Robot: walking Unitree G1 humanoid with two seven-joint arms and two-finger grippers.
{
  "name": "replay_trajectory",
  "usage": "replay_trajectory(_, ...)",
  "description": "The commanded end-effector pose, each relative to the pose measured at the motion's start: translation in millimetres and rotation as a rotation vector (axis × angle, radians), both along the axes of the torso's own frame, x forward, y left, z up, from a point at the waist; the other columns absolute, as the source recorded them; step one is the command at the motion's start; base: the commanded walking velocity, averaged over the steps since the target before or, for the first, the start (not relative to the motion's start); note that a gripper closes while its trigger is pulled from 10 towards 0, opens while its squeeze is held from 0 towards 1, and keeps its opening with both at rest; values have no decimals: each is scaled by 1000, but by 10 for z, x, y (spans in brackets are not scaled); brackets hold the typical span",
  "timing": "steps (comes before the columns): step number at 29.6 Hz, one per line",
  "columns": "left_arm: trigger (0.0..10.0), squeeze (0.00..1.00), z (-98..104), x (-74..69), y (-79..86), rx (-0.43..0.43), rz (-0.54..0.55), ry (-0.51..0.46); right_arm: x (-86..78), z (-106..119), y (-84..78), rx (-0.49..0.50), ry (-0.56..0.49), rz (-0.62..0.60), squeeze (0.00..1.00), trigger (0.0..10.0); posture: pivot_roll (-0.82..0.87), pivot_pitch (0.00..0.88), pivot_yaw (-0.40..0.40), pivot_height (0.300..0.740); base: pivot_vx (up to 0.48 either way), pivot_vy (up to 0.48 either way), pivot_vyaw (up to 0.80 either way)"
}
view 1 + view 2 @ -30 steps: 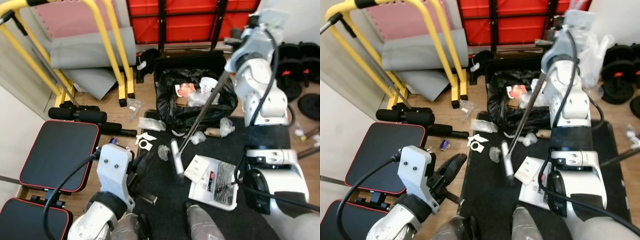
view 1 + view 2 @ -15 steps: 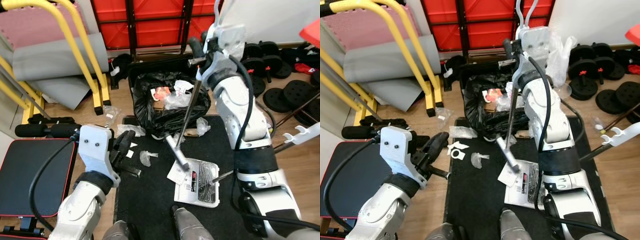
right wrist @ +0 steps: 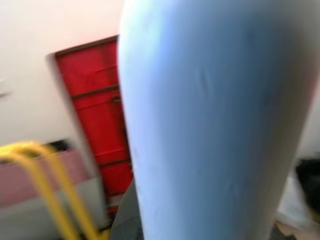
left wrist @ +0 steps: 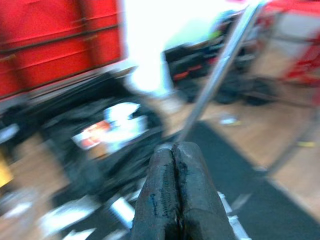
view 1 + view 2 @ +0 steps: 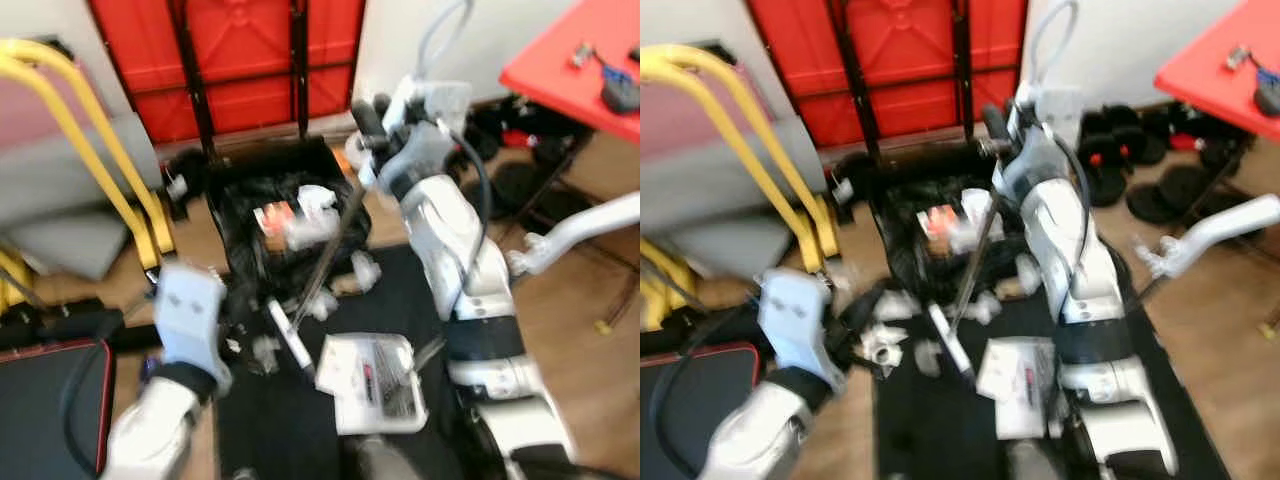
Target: Sweep floor
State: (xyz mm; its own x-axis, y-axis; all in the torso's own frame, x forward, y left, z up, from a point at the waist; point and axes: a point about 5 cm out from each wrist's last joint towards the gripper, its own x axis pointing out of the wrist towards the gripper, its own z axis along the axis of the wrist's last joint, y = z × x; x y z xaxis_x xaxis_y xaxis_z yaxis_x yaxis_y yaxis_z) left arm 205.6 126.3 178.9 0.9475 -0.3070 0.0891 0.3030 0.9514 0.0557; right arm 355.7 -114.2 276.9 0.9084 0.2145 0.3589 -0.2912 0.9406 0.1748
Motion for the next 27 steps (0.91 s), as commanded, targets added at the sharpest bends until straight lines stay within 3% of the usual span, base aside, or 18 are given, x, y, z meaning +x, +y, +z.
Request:
replay_trajectory(1, 10000, 0, -27, -11, 61, 14, 80, 8, -36, 73, 47, 3, -43, 14, 0, 10000, -134, 172, -13, 740, 0, 0, -800)
replay_trajectory(10, 10000, 0, -35, -78, 4, 8, 51, 25, 106, -10, -48, 71, -8, -54, 0, 10000, -124, 198, -7, 740, 0, 0, -719)
replay_trajectory(14, 10000, 0, -42, -142, -51, 0, 29, 42, 156, -47, -111, 117, 4, -61, 0, 10000, -111, 223, -4, 740, 0, 0, 0)
replay_trajectory(16, 10000, 0, -41, -222, -111, 21, 5, 47, 195, -68, -174, 186, 7, -59, 0, 10000, -98, 244, -1, 740, 0, 0, 0)
replay_trajectory(21, 10000, 0, -24, -272, -128, 85, -9, 29, 245, -127, -216, 222, 13, -71, 0, 10000, -75, 280, 10, 740, 0, 0, 0)
replay_trajectory(27, 10000, 0, -8, -318, -126, 100, -14, 27, 282, -186, -246, 261, 12, -68, 0, 10000, -62, 306, 21, 740, 0, 0, 0)
